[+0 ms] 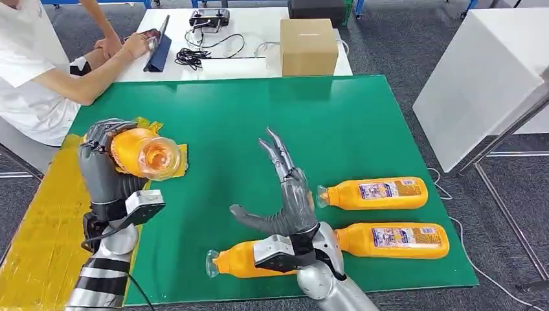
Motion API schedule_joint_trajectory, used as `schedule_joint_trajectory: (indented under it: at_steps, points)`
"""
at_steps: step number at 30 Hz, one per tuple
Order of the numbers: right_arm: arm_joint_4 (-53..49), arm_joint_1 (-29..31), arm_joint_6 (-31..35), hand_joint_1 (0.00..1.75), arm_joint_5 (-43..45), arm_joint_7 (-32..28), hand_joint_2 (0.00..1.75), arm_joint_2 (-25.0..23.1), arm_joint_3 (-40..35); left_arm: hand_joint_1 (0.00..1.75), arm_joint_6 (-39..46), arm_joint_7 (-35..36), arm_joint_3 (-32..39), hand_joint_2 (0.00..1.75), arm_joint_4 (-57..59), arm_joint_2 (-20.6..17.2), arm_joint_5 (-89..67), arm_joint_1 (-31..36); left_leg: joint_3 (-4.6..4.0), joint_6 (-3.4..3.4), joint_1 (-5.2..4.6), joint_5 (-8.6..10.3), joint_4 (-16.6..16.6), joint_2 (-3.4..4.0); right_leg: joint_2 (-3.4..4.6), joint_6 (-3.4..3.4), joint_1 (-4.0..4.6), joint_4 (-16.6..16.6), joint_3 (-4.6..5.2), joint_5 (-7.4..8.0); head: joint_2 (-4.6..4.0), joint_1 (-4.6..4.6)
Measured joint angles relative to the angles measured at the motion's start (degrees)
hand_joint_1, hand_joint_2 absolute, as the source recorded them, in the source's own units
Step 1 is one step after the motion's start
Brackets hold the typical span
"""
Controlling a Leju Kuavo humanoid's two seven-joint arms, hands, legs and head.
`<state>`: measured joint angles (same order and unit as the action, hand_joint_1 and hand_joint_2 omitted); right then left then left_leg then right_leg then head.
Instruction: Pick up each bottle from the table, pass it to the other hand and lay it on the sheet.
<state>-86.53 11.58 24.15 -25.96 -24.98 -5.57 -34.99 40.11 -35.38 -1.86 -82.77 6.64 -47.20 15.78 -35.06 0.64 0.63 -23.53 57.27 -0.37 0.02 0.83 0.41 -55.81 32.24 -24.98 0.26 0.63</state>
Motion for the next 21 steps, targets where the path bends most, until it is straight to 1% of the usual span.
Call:
schedule_joint_trajectory:
  at_steps: [2, 4, 6, 8, 11, 13, 16, 21]
  points:
    - [-0.26, -0.06, -1.46, 0.00, 1.55, -0.39, 1.75, 0.13, 0.04, 1.75, 0.00, 4.32, 0.44, 1.75, 1.39, -0.51, -9.18, 0.97, 0.00, 0.00, 0.00, 0.00, 0.00, 0.03, 0.00, 0.00, -0.01, 0.00, 0.01, 0.00, 0.00, 0.00]
    - [-0.89, -0.24, -2.36, 0.00, 2.16, -0.76, 1.75, 0.28, 0.31, 1.75, -1.70, 12.21, -0.85, 1.75, 5.86, -2.85, -17.24, 3.70, 0.01, -0.01, 0.00, 0.01, -0.01, -0.01, -0.01, 0.00, 0.00, 0.00, -0.02, 0.00, 0.00, 0.06]
    - [-1.57, -0.35, -2.99, 0.00, 2.25, -0.92, 1.75, 0.39, 0.55, 1.75, -4.90, 17.58, -2.44, 1.75, 10.69, -5.78, -19.07, 6.51, 0.07, -0.01, 0.00, 0.01, -0.01, 0.17, 0.10, -0.04, 0.02, -0.01, 0.02, 0.03, 0.00, -0.02]
    - [-2.49, -0.70, -4.23, 0.00, 2.25, -0.87, 1.75, 0.74, 1.03, 1.75, -11.08, 20.27, -4.42, 1.75, 17.30, -8.76, -18.85, 10.33, 0.08, -0.04, 0.03, 0.05, -0.01, 0.17, 0.11, -0.04, 0.05, -0.01, 0.01, 0.04, 0.00, 0.02]
    - [-3.76, -1.34, -6.01, 0.00, 2.27, -0.70, 1.75, 0.92, 1.42, 1.75, -19.13, 23.87, -7.15, 1.75, 26.02, -11.48, -18.28, 15.11, 0.08, -0.04, 0.03, 0.07, -0.01, 0.17, 0.11, -0.03, 0.06, -0.04, -0.01, 0.04, 0.00, 0.02]
    - [-4.41, -1.75, -6.51, 0.00, 2.19, -0.42, 1.75, 0.96, 1.61, 1.75, -22.35, 26.30, -8.57, 1.75, 31.63, -12.57, -18.48, 17.52, 0.07, -0.04, 0.03, 0.06, 0.00, 0.17, 0.10, -0.02, 0.06, -0.06, 0.00, 0.04, 0.00, 0.00]
    - [-5.03, -2.04, -6.62, 0.00, 1.55, -0.17, 1.75, 1.09, 2.36, 1.75, -25.71, 29.70, -10.30, 1.75, 38.94, -13.20, -19.58, 20.73, 0.00, -0.04, 0.03, 0.05, 0.00, 0.16, 0.10, -0.02, 0.04, -0.05, 0.01, 0.04, 0.00, 0.02]
    - [-5.35, -2.29, -6.73, 0.00, 0.81, 0.11, 1.75, 1.14, 3.02, 1.75, -29.14, 33.03, -12.42, 1.75, 47.35, -13.44, -21.08, 23.50, -0.02, -0.05, 0.01, 0.04, 0.00, 0.13, 0.09, -0.01, -0.02, -0.03, 0.03, 0.03, 0.00, 0.02]
